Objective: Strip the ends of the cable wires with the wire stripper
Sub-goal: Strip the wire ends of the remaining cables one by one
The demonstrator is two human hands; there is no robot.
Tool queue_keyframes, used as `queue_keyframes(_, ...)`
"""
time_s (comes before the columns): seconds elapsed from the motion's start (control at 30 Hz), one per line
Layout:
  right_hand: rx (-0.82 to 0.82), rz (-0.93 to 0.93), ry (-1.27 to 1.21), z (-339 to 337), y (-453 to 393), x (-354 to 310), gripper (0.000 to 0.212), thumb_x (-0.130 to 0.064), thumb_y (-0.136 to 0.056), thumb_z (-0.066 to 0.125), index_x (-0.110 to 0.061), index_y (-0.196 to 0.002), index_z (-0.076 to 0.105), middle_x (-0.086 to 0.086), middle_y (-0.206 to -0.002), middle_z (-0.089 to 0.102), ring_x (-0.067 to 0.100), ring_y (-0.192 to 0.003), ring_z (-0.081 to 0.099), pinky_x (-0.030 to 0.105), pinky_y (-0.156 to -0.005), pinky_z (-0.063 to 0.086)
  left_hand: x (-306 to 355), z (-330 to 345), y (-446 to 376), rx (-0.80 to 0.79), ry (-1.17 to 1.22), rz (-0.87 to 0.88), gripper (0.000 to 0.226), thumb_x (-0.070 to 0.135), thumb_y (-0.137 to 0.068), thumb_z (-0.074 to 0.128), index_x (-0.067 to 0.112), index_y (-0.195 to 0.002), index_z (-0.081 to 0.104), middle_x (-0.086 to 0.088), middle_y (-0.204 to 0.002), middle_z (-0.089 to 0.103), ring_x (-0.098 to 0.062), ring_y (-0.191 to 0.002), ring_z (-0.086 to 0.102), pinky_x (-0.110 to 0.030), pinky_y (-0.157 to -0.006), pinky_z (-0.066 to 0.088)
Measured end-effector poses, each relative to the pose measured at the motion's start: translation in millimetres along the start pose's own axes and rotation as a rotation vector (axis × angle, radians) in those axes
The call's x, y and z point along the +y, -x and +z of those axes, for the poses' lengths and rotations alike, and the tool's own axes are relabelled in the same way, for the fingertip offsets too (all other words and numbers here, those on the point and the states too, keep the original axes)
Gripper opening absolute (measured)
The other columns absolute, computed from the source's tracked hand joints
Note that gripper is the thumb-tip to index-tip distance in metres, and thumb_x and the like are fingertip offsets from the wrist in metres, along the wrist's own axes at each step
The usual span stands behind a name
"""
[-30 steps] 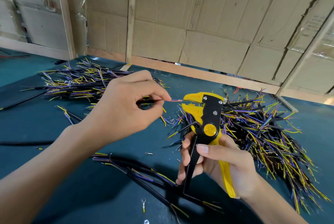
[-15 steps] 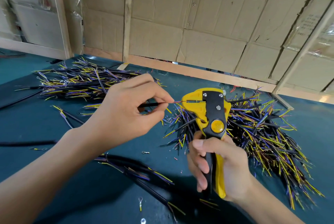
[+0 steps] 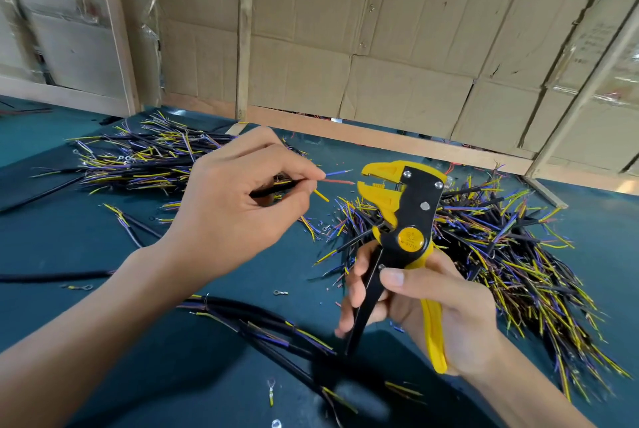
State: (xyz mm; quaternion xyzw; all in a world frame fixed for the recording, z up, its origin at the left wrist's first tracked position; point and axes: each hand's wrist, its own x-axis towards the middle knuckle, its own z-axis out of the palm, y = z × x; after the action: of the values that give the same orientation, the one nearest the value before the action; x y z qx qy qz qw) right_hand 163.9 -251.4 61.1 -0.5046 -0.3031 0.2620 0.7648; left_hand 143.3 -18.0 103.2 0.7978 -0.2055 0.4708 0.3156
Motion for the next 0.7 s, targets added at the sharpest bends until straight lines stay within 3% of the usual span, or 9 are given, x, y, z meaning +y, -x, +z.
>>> queue_keyframes(0.17, 0.004, 0.067, 0.046, 3, -2, -9, 0.043, -0.027, -0.073, 0.083, 0.002, -0.100, 0.066, 0.024, -0.082, 0.062, 0.046, -0.073, 0.066, 0.054, -0.073, 0.054, 1, -2, -2, 0.018, -0.024, 0.021, 0.013, -0.001, -0.083, 0.075, 0.009, -0.090, 0.077, 0.014, -0.080, 0.051, -0.005, -0.068, 0.051, -0.020, -0.071, 0.037)
queue_keyframes(0.33, 0.015, 0.052, 0.049, 6, -7, -7, 0.043, -0.027, -0.073, 0.083, 0.002, -0.099, 0.065, 0.024, -0.082, 0.062, 0.044, -0.072, 0.066, 0.059, -0.074, 0.055, -1, 0, -1, 0.050, 0.009, -0.032, 0.011, 0.004, -0.084, 0.074, 0.010, -0.092, 0.076, 0.002, -0.083, 0.060, -0.014, -0.078, 0.061, -0.026, -0.071, 0.047)
queue_keyframes(0.4, 0.050, 0.023, 0.037, 6, -6, -7, 0.041, -0.025, -0.073, 0.083, 0.003, -0.099, 0.065, 0.025, -0.081, 0.061, 0.044, -0.071, 0.066, 0.058, -0.072, 0.054, -5, 2, -1, 0.028, -0.006, -0.046, 0.013, 0.004, -0.085, 0.075, 0.012, -0.095, 0.076, 0.002, -0.086, 0.062, -0.007, -0.080, 0.061, -0.021, -0.073, 0.046)
queue_keyframes(0.47, 0.094, -0.050, 0.051, 6, -6, -6, 0.035, -0.021, -0.075, 0.080, 0.002, -0.097, 0.066, 0.024, -0.081, 0.061, 0.045, -0.071, 0.066, 0.056, -0.071, 0.055, -8, 5, -1, -0.074, -0.039, -0.040, 0.014, 0.005, -0.086, 0.075, 0.014, -0.097, 0.076, 0.002, -0.089, 0.065, -0.004, -0.080, 0.061, -0.019, -0.076, 0.046)
queue_keyframes(0.6, 0.199, -0.159, 0.022, 7, -5, -14, 0.017, -0.008, -0.077, 0.067, -0.002, -0.093, 0.069, 0.021, -0.078, 0.061, 0.046, -0.071, 0.066, 0.052, -0.068, 0.056, -10, 26, -19, -0.324, -0.036, -0.060, 0.008, 0.016, -0.085, 0.078, 0.021, -0.091, 0.077, 0.008, -0.087, 0.068, -0.018, -0.090, 0.061, -0.048, -0.086, 0.046)
queue_keyframes(0.7, 0.181, -0.183, -0.009, 7, -4, -22, 0.018, -0.009, -0.075, 0.073, -0.002, -0.092, 0.068, 0.020, -0.078, 0.061, 0.044, -0.070, 0.067, 0.039, -0.062, 0.058, -2, 52, -36, -0.429, -0.067, 0.003, 0.007, 0.023, -0.085, 0.076, 0.027, -0.090, 0.076, 0.015, -0.083, 0.065, -0.017, -0.095, 0.055, -0.042, -0.087, 0.038)
